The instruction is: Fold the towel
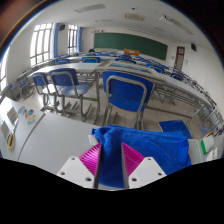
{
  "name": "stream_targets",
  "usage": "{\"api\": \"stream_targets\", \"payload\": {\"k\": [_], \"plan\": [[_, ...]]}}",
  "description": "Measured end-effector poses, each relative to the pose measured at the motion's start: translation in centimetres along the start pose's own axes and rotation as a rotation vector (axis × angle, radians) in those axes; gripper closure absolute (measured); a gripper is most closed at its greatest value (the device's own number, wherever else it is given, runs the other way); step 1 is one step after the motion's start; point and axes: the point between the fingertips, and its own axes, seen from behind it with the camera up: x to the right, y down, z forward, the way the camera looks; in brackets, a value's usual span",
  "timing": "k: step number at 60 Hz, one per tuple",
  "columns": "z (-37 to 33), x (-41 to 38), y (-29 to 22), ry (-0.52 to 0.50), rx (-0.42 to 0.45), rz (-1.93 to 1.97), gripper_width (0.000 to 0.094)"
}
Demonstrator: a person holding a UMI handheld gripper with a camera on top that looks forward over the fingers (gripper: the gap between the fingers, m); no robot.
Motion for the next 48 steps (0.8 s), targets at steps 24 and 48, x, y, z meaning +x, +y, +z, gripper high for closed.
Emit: {"api": "stream_targets", "payload": {"k": [24,48], "plan": [[-2.1,-1.4,-1.7,-0.096,-0.040,0.124,0.0906],[-7.3,-1.0,-8.0,-0.311,-0.010,0.490,0.0870]]}}
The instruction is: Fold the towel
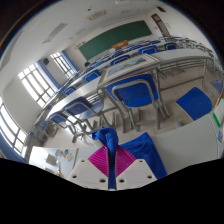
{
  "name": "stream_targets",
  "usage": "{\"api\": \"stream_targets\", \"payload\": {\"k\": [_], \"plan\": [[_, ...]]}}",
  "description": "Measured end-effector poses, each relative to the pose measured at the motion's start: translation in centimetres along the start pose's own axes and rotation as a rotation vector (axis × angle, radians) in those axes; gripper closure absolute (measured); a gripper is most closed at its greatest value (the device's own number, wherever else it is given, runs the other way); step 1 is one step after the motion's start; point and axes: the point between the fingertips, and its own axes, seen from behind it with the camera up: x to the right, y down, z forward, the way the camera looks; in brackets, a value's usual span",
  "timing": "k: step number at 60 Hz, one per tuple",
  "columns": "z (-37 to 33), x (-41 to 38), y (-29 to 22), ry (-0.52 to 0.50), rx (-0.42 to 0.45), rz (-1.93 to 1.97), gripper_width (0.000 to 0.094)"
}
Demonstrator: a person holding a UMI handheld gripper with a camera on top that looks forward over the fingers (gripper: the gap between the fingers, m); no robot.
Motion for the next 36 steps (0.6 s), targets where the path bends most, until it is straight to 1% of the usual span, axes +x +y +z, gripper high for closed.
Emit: {"api": "stream_targets", "payload": {"k": [3,5,6,7,8,9,11,12,14,20,29,36], "plan": [[0.1,2.2,-0.1,0.046,-0.006,-0.012,0.0770],[0.1,3.9,-0.1,0.084,-0.012,-0.026,0.0621],[0.5,6.1,-0.2,0.096,-0.012,-0.037,0.0492],[0.4,6.1,0.0,0.118,-0.009,-0.046,0.0412],[0.3,6.6,0.0,0.140,-0.009,-0.059,0.0303],[0.1,7.3,-0.1,0.163,-0.009,-0.072,0.0218],[-0.5,8.6,-0.3,0.215,-0.004,-0.098,0.0120],[-0.8,9.2,-0.5,0.237,-0.001,-0.111,0.0098],[-1.4,11.3,-1.1,0.268,0.007,-0.135,0.0092],[-4.1,11.5,-2.3,0.318,0.051,-0.179,0.0088],[-8.9,9.1,-2.7,0.372,0.108,-0.256,0.0090],[-13.6,5.3,-1.2,0.416,0.140,-0.304,0.0088]]}}
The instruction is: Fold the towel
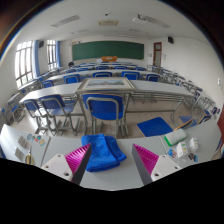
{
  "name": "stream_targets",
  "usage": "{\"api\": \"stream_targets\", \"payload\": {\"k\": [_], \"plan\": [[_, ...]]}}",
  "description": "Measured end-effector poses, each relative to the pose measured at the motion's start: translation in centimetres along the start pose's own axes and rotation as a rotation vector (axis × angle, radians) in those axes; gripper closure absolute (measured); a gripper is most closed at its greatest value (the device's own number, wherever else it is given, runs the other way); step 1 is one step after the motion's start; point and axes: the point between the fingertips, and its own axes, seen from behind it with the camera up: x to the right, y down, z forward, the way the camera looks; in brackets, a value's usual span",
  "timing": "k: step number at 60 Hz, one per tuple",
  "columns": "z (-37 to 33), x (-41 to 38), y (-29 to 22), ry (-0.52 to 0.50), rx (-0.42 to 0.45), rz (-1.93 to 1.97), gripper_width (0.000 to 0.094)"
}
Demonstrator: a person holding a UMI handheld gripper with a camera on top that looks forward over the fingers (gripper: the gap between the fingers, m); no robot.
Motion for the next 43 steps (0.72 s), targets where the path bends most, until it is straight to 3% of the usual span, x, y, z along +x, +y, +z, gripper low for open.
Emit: {"api": "stream_targets", "payload": {"k": [26,43], "plan": [[-23.2,-10.6,7.0,0.056,0.081,-0.061,0.0090],[-30.3,-12.8,8.8,0.053,0.099,-0.082,0.0090]]}}
